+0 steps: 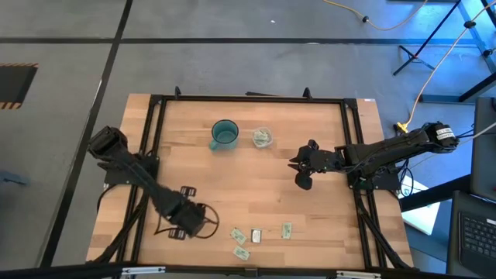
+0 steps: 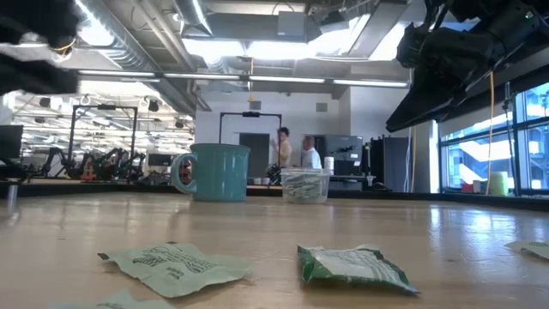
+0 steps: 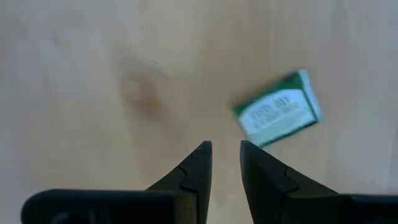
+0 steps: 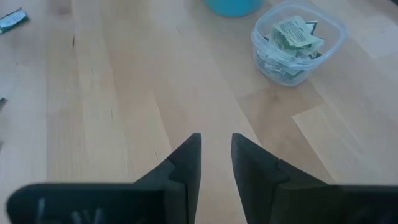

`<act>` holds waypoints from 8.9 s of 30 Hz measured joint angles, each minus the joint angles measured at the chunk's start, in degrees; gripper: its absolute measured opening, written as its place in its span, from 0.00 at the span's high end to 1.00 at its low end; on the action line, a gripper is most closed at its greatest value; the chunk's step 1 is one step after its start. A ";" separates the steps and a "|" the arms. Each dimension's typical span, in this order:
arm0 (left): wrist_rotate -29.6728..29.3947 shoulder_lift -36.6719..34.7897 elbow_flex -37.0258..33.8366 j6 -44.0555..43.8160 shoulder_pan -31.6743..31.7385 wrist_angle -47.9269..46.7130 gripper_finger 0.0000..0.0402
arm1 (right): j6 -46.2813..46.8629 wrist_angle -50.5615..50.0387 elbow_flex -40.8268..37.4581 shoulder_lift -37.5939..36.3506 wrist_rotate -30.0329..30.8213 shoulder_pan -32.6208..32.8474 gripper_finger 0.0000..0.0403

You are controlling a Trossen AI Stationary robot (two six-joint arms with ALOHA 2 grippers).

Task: Pick and place items into bin
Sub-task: Put the green stevia packet into the transparent bin, then put the white stevia packet into the transparent bin

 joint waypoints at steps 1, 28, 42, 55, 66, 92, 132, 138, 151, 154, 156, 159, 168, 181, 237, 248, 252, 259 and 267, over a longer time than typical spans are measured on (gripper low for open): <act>-0.11 0.00 -0.86 -1.33 -0.84 1.28 0.80 | 0.07 0.02 0.01 0.00 0.00 -0.01 0.77; -1.26 5.57 -5.32 -1.33 -4.90 13.97 0.82 | -0.16 1.70 0.00 0.02 0.00 0.00 0.77; -0.46 5.67 -3.84 -1.16 -4.35 12.90 0.98 | -0.27 1.68 0.00 0.02 0.00 -0.01 0.77; -2.60 -3.23 4.68 11.25 11.02 13.10 0.99 | -0.31 1.70 0.00 0.02 0.00 -0.01 0.77; -11.13 -3.65 8.97 31.11 37.96 28.93 0.99 | -0.31 1.70 0.00 0.02 0.00 0.00 0.77; -4.52 13.20 9.10 45.14 56.54 49.28 0.99 | 0.04 1.68 0.00 0.09 0.00 0.00 0.77; 3.12 10.31 16.03 48.41 54.09 44.05 0.82 | -0.21 5.20 0.02 4.52 -1.04 0.43 0.77; 7.32 -1.55 9.36 48.54 49.18 43.92 0.86 | -1.90 7.60 0.00 4.50 -2.97 2.93 0.77; -0.82 -32.44 -20.54 36.17 36.08 59.98 0.89 | -11.46 17.51 8.66 14.07 -6.09 4.25 0.77; -3.57 -38.28 -28.64 31.94 33.56 66.55 0.89 | -12.58 13.99 12.56 18.37 -6.40 5.89 0.77; -5.18 -41.19 -33.74 29.89 32.01 71.81 0.89 | -12.18 8.79 15.56 21.33 -6.56 7.62 0.77; -7.37 -44.48 -40.44 28.52 30.34 78.45 0.89 | -10.58 2.46 20.47 26.18 -6.64 11.00 0.77; -10.74 -49.00 -50.91 25.27 29.48 83.30 0.89 | -1.32 -7.42 32.51 39.83 -9.73 19.78 0.77; -11.18 -49.65 -51.36 24.47 29.54 83.86 0.90 | 20.91 -32.54 44.93 47.25 -15.54 26.96 0.77; -12.06 -49.68 -51.33 26.06 29.60 81.27 0.90 | -27.16 -38.56 54.14 38.41 -2.85 -10.21 1.00; -12.88 -49.62 -51.29 26.08 29.59 79.92 0.90 | -36.18 -26.59 49.69 45.08 -7.94 -21.96 1.00; -13.11 -49.62 -51.29 26.08 29.60 79.67 0.90 | -36.35 -26.44 49.48 48.58 -7.96 -23.40 1.00; -13.04 -49.62 -51.29 26.08 29.59 79.61 0.90 | -35.41 -26.25 49.51 51.34 -7.96 -24.57 0.98; -13.05 -49.62 -51.29 26.08 29.59 79.54 0.90 | -34.76 -26.85 49.51 51.34 -7.92 -24.41 0.90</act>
